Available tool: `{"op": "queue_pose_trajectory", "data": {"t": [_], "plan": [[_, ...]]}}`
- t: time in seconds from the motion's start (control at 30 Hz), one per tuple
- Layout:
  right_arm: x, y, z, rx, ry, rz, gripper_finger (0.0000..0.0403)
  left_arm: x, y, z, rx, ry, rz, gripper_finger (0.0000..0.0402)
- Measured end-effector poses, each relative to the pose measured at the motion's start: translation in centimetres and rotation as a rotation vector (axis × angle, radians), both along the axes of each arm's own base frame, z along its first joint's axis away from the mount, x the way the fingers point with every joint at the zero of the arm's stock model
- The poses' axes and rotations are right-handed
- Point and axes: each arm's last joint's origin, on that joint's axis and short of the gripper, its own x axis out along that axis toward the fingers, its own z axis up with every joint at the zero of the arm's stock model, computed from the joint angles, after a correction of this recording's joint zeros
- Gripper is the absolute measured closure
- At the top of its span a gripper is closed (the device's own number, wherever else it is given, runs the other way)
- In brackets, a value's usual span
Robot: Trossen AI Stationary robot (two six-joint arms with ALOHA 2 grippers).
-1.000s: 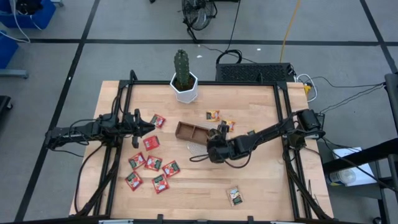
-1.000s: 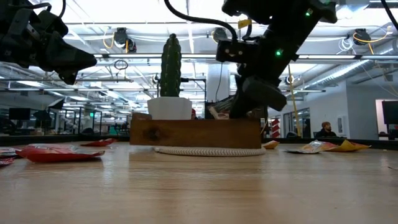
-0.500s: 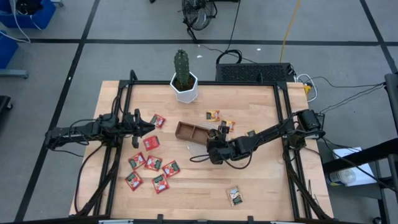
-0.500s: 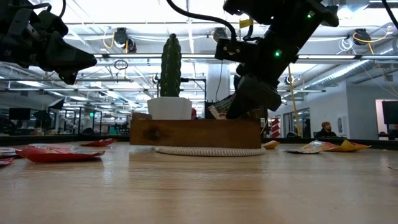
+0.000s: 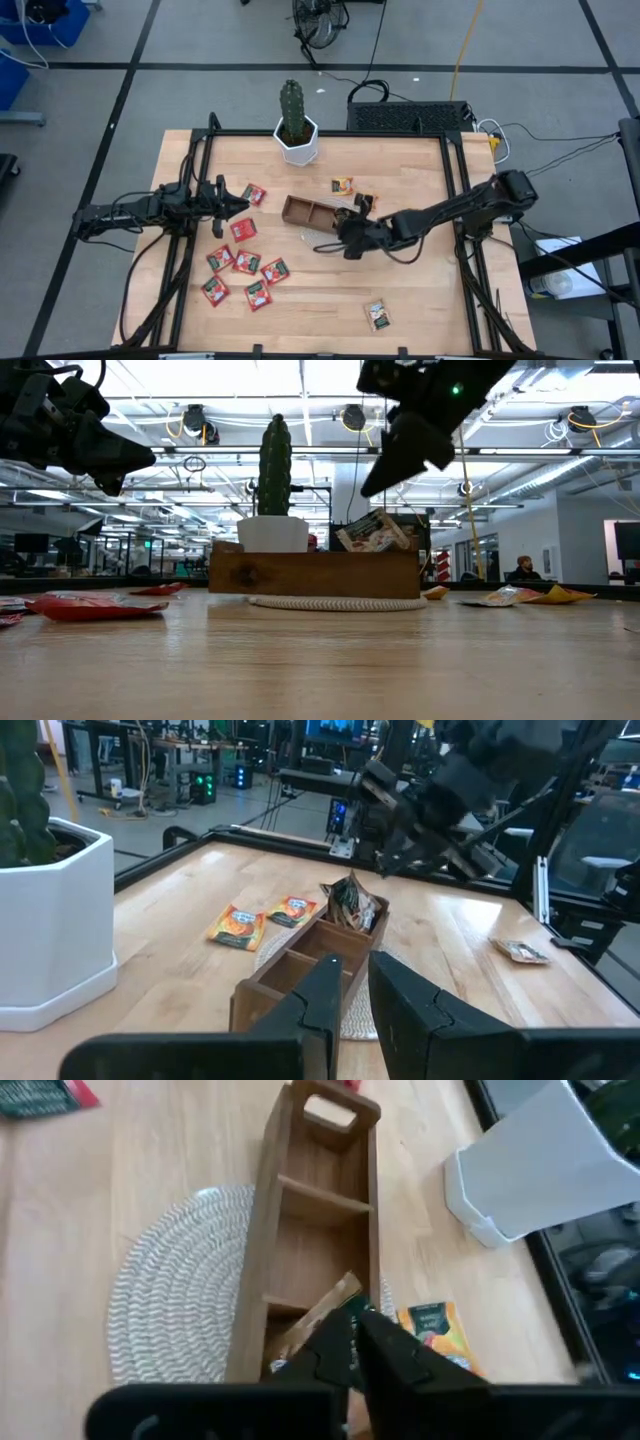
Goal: Pick & Place Tea
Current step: Put the brown tea bag into the right section of the wooden organizer
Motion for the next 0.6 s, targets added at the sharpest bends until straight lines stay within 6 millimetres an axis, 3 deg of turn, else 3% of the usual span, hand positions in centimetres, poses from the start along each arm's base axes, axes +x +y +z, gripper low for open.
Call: {"op": "queue_pose_trajectory", "data": {"t": [0.13, 0.33, 0.43, 0.6], "plan": [[-0.2, -1.2, 1.1, 0.089, -0.010, 0.035, 0.0328, 0.0, 0.0, 0.0, 0.000, 0.000, 0.000, 0.0344], [0.0, -3.6, 0.8, 0.205, 0.005, -0.030, 0.0217, 0.0, 0.0, 0.0, 0.000, 0.000, 0.000, 0.0344], [-0.1, -4.6, 0.6, 0.188, 0.027, -0.085, 0.0195, 0.0, 0.0, 0.0, 0.000, 0.000, 0.000, 0.0344], [-0.2, -5.6, 0.4, 0.233, 0.053, -0.102, 0.0195, 0.0, 0.0, 0.0, 0.000, 0.000, 0.000, 0.0344]]}}
